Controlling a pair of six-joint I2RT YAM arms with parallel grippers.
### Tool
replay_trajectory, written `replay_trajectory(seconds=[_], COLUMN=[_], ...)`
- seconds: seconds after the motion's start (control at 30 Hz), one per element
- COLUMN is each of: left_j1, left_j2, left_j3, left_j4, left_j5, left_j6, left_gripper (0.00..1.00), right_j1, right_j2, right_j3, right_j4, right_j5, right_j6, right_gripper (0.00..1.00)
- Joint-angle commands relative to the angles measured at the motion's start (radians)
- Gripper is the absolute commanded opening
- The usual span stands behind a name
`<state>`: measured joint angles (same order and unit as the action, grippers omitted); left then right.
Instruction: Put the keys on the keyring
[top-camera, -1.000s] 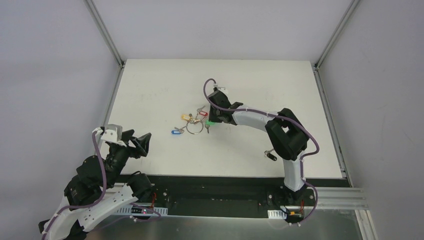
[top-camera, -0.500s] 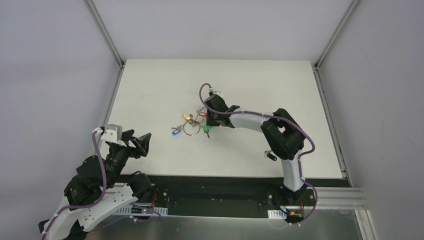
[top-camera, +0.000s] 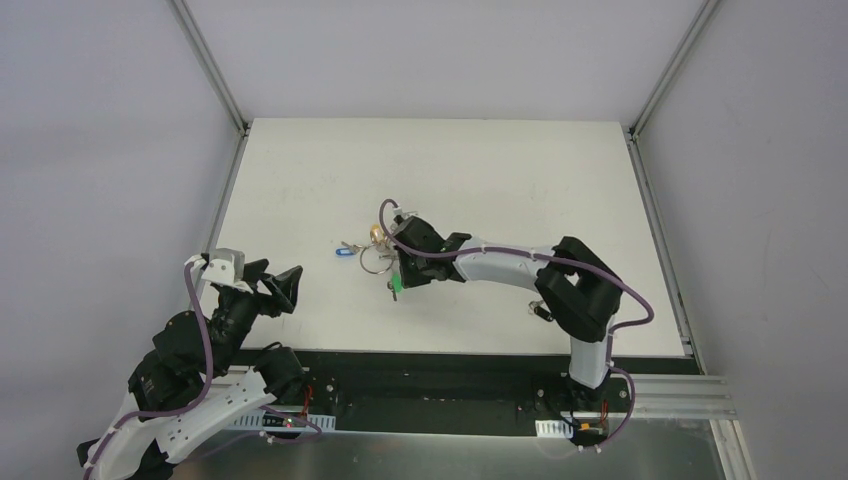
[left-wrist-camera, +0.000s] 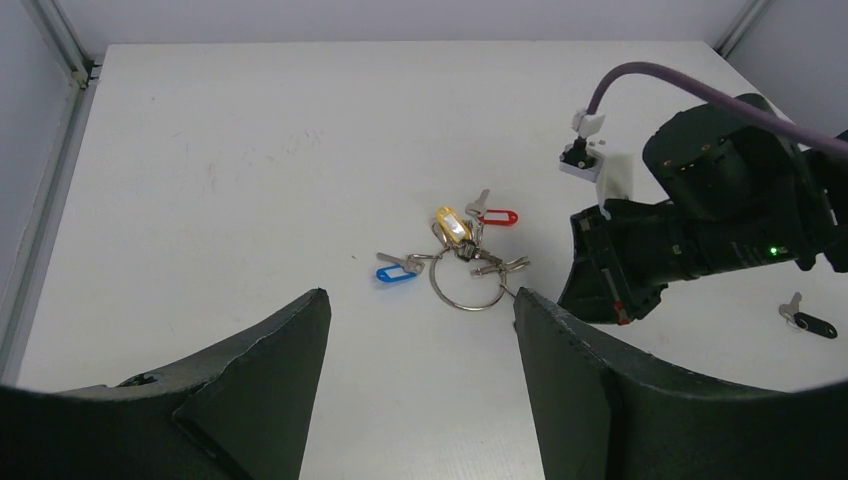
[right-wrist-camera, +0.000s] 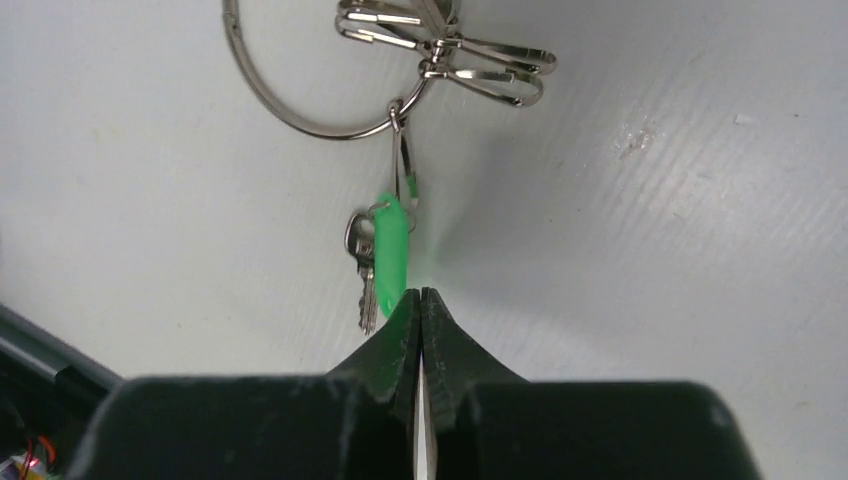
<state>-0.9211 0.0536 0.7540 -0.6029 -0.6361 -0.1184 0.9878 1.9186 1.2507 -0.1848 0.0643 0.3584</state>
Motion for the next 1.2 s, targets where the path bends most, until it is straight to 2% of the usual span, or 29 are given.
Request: replay_trajectory(seconds=[0.0,0.1,0.2,0.23,0.27,0.3,0.33,0.43,0.57,0.77,1.17], left_j1=[0.009,0.01,0.009,0.009,0.01,0.009,0.01,0.009,0.009,0.009,0.009], left_j2=[-0.001,0.0,0.002,0.003,0.004,0.005,0.005,0.006,0.005,0.002,0.003], left_j3=[-0.001,-0.002,-0.003,-0.002,-0.002,-0.002,-0.004,-0.003,-0.003,-0.002,-0.003], left_j4=[0.031,0.03,0.031,0.031,0.031,0.031,0.031,0.031,0.031,0.031,0.031], left_j5=[0.01,0.009,0.012,0.012,0.013,0.015,0.017,0.019,0.02,0.024,0.02], left_j6=[-0.005,-0.004,-0.004,-0.004,-0.003,-0.002,-0.002,-0.001,-0.001,-0.001,0.002], left_gripper=[0.67,0.67,0.67,0.67,0.67,0.67,0.67,0.67,0.67,0.68,0.68], right_j1=[-0.003,-0.005,-0.016,-0.022,-0.03,-0.036,-0.043,-0.062,-0.081,-0.104,-0.106], right_j2=[-0.145,-0.178,-0.172,-0.163,-0.15,-0.137,-0.126,-0.101,-0.084,0.0,0.133], right_j3=[0.02,0.026,0.027,0.03,0.037,0.046,0.058,0.087,0.095,0.159,0.25], right_j4=[-0.066,-0.078,-0.073,-0.071,-0.079,-0.091,-0.106,-0.144,-0.142,-0.164,-0.173], right_j5=[0.056,0.164,0.21,0.206,0.194,0.172,0.143,0.063,0.002,-0.102,-0.098], right_j6=[-0.019,-0.086,-0.186,-0.232,-0.265,-0.288,-0.314,-0.351,-0.428,-0.453,-0.503], right_gripper=[0.0,0.0,0.0,0.03,0.1,0.24,0.33,0.41,0.44,0.44,0.45])
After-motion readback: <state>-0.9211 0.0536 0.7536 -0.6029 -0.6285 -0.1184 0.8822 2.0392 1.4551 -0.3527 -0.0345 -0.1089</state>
